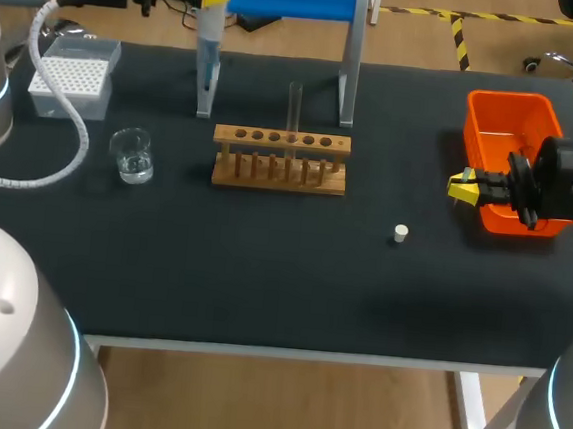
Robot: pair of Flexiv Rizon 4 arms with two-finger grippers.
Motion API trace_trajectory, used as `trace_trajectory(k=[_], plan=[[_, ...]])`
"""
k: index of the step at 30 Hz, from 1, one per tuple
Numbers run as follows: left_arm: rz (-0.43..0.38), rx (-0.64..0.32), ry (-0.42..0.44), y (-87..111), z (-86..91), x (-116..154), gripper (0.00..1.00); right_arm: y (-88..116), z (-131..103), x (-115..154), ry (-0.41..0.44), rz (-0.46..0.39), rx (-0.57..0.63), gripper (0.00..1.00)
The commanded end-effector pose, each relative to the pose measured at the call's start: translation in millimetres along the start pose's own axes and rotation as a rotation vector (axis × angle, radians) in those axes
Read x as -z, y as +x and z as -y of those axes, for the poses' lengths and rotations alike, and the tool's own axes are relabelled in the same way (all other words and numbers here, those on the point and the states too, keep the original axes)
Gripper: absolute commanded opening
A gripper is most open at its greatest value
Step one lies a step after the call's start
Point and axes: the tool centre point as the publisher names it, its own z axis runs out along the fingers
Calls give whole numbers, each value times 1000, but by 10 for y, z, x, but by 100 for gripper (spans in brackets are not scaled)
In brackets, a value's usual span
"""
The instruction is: Invert the test tube, pick up the pipette, mount the tip to pipette, aspirate from beaker and dispense into the tube, eject the tip, return the pipette, and cap with the stopper.
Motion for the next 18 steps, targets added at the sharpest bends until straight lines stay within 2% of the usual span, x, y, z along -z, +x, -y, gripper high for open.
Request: trace_trajectory(k=[1,9,18], plan=[[-35,-9,39,105,29,-4,0,12,-3,4,1,2,1,0],[-88,-6,73,470,137,-125,0,12,-3,4,1,2,1,0],[-138,30,90,846,14,-311,0,12,-3,4,1,2,1,0]])
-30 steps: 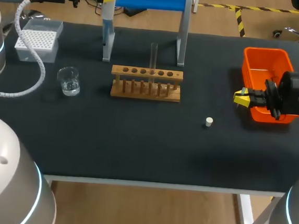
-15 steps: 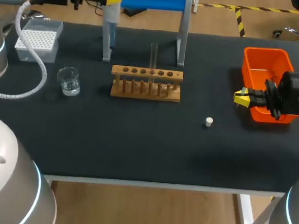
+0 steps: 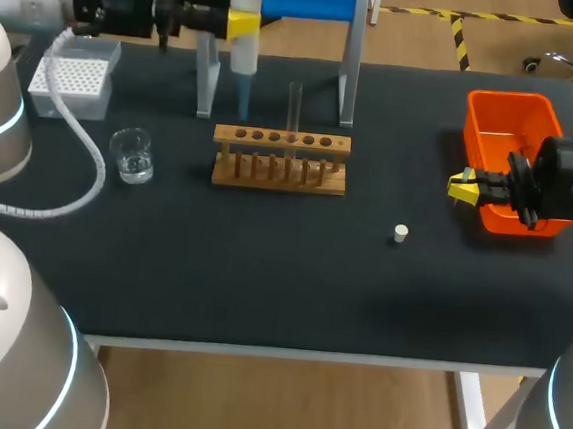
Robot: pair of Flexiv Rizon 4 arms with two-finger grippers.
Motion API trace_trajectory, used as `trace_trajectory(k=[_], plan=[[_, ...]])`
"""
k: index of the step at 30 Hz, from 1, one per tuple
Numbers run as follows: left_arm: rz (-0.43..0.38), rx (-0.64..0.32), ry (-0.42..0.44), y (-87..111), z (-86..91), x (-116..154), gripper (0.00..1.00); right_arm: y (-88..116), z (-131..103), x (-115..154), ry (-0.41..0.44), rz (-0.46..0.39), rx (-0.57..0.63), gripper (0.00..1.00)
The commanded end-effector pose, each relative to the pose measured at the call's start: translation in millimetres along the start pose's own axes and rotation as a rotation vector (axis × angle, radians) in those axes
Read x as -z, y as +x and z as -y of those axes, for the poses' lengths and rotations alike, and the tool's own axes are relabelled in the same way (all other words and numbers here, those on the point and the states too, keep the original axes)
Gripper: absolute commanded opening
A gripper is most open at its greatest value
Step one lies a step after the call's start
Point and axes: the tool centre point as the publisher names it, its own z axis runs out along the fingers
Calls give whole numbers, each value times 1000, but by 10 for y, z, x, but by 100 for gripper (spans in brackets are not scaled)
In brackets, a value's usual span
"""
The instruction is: Invert the test tube, pick up the pipette, mount the tip to pipette, aspirate from beaker and dispense into the tube, eject the tip, return the pipette, and cap with the stopper.
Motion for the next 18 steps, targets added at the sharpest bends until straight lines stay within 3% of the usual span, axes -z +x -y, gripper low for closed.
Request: trace_trajectory(k=[1,12,18], plan=[[11,-2,7,124,-94,-61,0,11,-3,5,1,2,1,0],[19,-53,47,217,-149,-114,0,11,-3,5,1,2,1,0],[15,-75,24,226,-114,-114,0,11,-3,5,1,2,1,0]])
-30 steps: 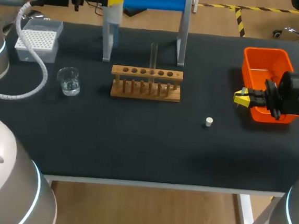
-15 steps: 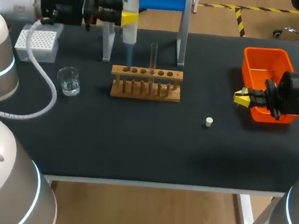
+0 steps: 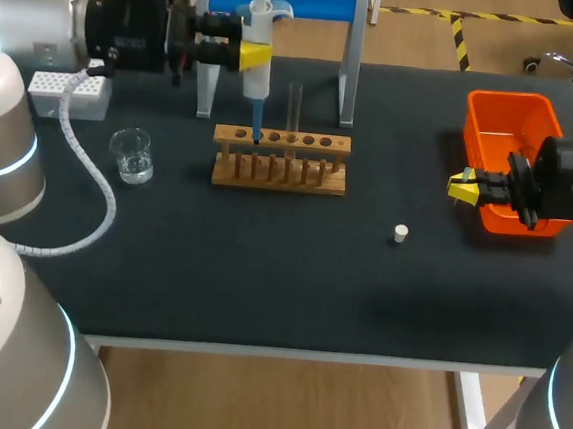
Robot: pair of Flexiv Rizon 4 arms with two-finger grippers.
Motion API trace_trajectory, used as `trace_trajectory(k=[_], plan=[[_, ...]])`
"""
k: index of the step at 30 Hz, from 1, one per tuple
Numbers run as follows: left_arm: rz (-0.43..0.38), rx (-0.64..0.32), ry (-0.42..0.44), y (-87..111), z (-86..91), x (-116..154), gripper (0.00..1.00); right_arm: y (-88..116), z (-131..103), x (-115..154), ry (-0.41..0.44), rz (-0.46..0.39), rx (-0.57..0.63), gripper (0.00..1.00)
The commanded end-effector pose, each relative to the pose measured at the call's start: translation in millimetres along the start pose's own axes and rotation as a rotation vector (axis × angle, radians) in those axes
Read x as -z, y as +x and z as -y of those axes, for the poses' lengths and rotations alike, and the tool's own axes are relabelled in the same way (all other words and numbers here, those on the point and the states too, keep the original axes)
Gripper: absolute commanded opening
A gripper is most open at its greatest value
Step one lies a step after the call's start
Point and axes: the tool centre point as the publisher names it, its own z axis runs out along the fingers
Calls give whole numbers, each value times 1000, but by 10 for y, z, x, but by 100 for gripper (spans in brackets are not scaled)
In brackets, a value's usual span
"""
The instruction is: Invert the test tube, pick up the pipette, mount the tip to pipette, aspirate from beaker and dispense into the tube, eject the tip, return the pipette, and cap with the stopper.
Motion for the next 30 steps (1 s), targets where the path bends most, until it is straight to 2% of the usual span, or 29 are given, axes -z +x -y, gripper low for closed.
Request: trace_trajectory(k=[1,30], plan=[[-1,-10,-11,2,42,15,0,11,-3,5,1,2,1,0],[4,-20,-8,12,83,80,0,11,-3,5,1,2,1,0]])
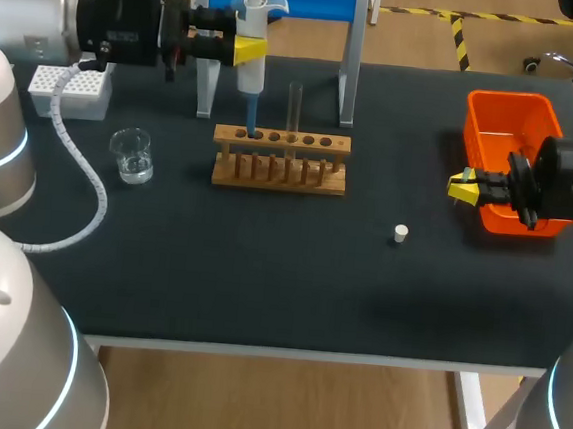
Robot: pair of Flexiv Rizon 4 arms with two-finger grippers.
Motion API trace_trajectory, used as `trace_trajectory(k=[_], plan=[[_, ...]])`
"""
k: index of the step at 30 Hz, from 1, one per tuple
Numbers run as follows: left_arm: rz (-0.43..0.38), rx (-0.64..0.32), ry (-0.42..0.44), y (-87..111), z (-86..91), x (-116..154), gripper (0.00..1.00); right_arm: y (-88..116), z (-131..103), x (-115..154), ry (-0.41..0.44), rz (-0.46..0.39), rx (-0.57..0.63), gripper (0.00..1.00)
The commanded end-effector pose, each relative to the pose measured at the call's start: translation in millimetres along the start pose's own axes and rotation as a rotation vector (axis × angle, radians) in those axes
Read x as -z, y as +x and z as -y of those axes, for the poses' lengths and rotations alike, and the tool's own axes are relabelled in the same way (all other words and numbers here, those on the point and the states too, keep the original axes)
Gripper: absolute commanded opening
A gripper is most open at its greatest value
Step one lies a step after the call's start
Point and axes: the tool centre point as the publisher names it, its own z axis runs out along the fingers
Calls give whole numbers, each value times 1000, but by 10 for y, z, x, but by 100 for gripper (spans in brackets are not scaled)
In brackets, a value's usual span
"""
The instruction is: Invert the test tube, pick up the pipette, mount the tip to pipette, aspirate from beaker and dispense into the tube, eject the tip, return the pipette, and cap with the stopper.
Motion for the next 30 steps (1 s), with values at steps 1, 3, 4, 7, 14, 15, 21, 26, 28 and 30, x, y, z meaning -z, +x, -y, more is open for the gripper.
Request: trace_trajectory(k=[1,3,4,7,14,15,21,26,28,30], plan=[[-2,-1,1,5,-3,12,0,11,-3,5,1,2,1,0],[-2,-1,1,5,-3,12,0,26,-23,-121,11,13,13,0],[-2,-1,1,5,-3,12,0,36,-37,-193,13,18,17,0],[-2,-1,1,5,-3,12,0,93,-88,-426,2,28,25,0],[-2,-1,1,5,-3,12,0,226,-243,-940,-27,40,52,0],[-2,-1,1,5,-3,12,0,245,-253,-1016,-25,37,54,0],[-2,-1,1,5,-3,12,0,264,-283,-1333,-30,60,46,0],[-2,-1,1,5,-3,12,0,277,-371,-1512,-45,62,48,0],[-2,-1,1,5,-3,12,0,286,-389,-1528,-46,59,49,0],[-2,-1,1,5,-3,12,0,286,-389,-1528,-46,59,49,0]])
